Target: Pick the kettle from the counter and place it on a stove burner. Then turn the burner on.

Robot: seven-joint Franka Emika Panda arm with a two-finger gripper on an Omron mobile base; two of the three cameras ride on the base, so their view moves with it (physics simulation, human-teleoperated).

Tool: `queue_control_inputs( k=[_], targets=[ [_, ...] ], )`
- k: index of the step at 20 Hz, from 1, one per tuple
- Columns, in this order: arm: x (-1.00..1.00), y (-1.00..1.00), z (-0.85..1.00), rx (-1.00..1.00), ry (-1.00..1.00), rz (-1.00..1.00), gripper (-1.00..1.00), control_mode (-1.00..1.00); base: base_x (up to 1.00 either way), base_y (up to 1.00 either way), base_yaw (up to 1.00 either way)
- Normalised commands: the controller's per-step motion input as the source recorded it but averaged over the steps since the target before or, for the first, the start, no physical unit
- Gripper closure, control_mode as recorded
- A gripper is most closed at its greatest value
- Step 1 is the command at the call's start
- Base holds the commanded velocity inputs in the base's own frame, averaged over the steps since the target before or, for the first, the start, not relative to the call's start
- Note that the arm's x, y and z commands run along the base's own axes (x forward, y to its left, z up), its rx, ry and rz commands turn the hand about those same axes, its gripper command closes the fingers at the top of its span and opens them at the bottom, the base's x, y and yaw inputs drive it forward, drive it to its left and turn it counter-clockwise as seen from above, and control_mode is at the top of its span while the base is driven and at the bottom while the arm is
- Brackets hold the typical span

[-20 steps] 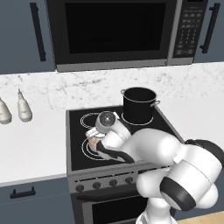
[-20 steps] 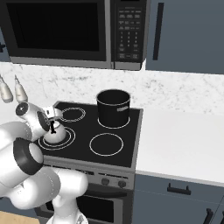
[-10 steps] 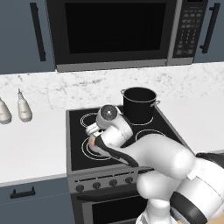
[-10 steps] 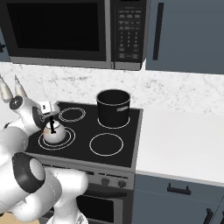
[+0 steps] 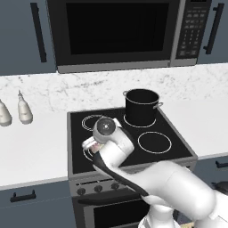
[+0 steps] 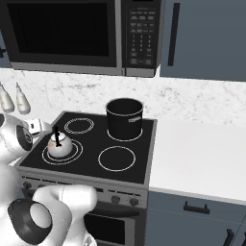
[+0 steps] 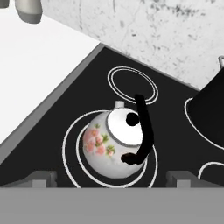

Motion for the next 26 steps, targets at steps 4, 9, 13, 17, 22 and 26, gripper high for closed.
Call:
queue_control_inputs(
  k=[4, 9, 13, 17, 22, 26],
  targets=[
    [-0.55, 0.34, -0.25, 0.00, 0.00, -0.05, -1.00, -1.00, 0.00, 0.00, 0.00],
    [-0.51, 0.39, -0.48, 0.00, 0.00, -0.02, -1.00, -1.00, 0.00, 0.00, 0.00],
    [-0.43, 0.37, -0.44, 0.00, -0.01, -0.02, -1.00, -1.00, 0.00, 0.00, 0.00],
    [-0.27, 0.15, -0.27, 0.00, -0.08, -0.07, -1.00, -1.00, 0.00, 0.00, 0.00],
    [-0.02, 0.00, -0.43, 0.02, -0.13, -0.14, -1.00, -1.00, 0.00, 0.00, 0.00],
    [-0.03, -0.01, -0.37, 0.10, -0.06, -0.16, -1.00, -1.00, 0.00, 0.00, 0.00]
  ],
)
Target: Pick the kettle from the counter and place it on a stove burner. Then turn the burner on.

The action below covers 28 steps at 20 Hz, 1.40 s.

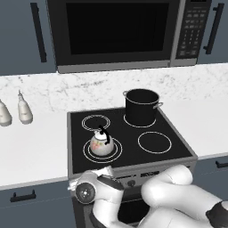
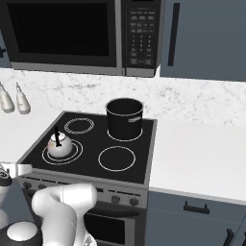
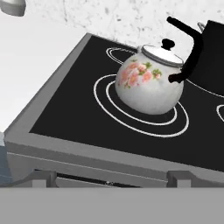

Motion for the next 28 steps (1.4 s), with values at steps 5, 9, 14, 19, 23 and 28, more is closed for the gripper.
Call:
queue_control_inputs(
  k=[5, 9, 14, 19, 23, 28],
  targets=[
    [-0.03, -0.02, -0.38, 0.08, 0.03, -0.12, -1.00, -1.00, 0.00, 0.00, 0.00],
    [-0.14, 0.00, -0.19, 0.02, 0.03, -0.07, -1.00, -1.00, 0.00, 0.00, 0.00],
    [0.00, 0.00, -0.24, 0.00, -0.08, -0.06, -1.00, -1.00, 0.00, 0.00, 0.00],
    [0.00, 0.00, -0.22, 0.00, -0.16, -0.04, -1.00, -1.00, 0.00, 0.00, 0.00],
    [0.00, 0.00, -0.10, 0.00, -0.20, -0.02, -1.00, -1.00, 0.00, 0.00, 0.00],
    [0.00, 0.00, -0.04, 0.00, -0.19, 0.00, -1.00, -1.00, 0.00, 0.00, 0.00]
  ],
)
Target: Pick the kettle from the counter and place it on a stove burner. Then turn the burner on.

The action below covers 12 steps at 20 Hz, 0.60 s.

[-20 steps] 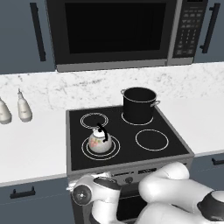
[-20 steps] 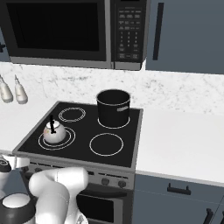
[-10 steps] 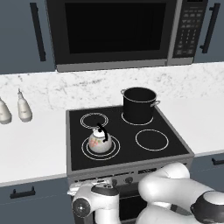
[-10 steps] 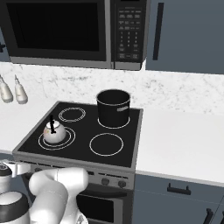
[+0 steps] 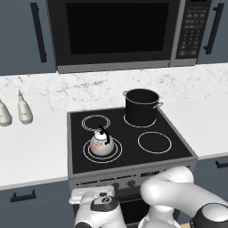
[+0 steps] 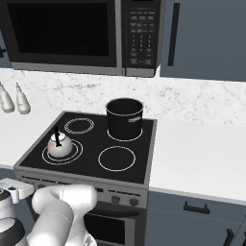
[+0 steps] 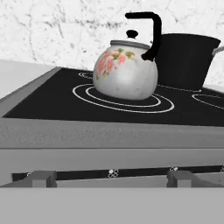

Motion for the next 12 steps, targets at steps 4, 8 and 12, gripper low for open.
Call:
queue_control_inputs(
  k=[4, 8, 12],
  targets=[
    [0.00, 0.03, -0.05, 0.00, -0.16, 0.00, -1.00, -1.00, 0.00, 0.00, 0.00],
    [0.00, 0.04, -0.08, 0.00, -0.13, 0.01, -1.00, -1.00, 0.00, 0.00, 0.00],
    [0.00, 0.04, -0.06, 0.00, -0.09, 0.04, -1.00, -1.00, 0.00, 0.00, 0.00]
  ],
)
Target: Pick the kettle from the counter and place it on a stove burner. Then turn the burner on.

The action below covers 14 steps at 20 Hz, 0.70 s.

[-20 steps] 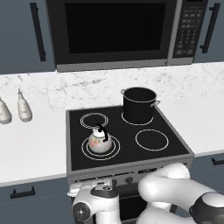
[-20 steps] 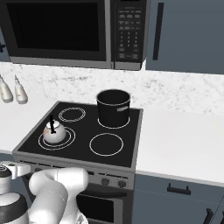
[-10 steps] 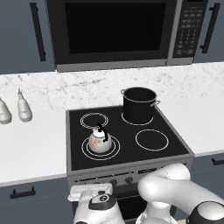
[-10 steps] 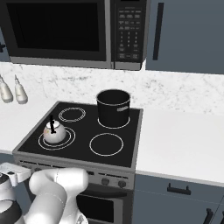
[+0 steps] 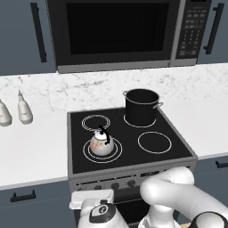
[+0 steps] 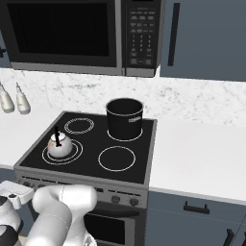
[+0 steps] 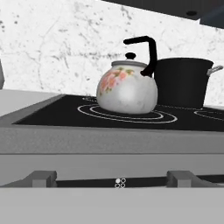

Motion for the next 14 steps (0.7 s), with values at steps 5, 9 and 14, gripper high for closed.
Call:
queue_control_inputs(
  k=[5, 9, 14],
  targets=[
    [0.00, 0.02, -0.02, 0.00, -0.05, 0.06, -1.00, -1.00, 0.00, 0.00, 0.00],
    [0.00, 0.00, -0.08, 0.00, -0.01, 0.09, -1.00, -1.00, 0.00, 0.00, 0.00],
    [0.00, 0.03, -0.20, 0.00, 0.00, 0.09, -1.00, -1.00, 0.00, 0.00, 0.00]
  ],
)
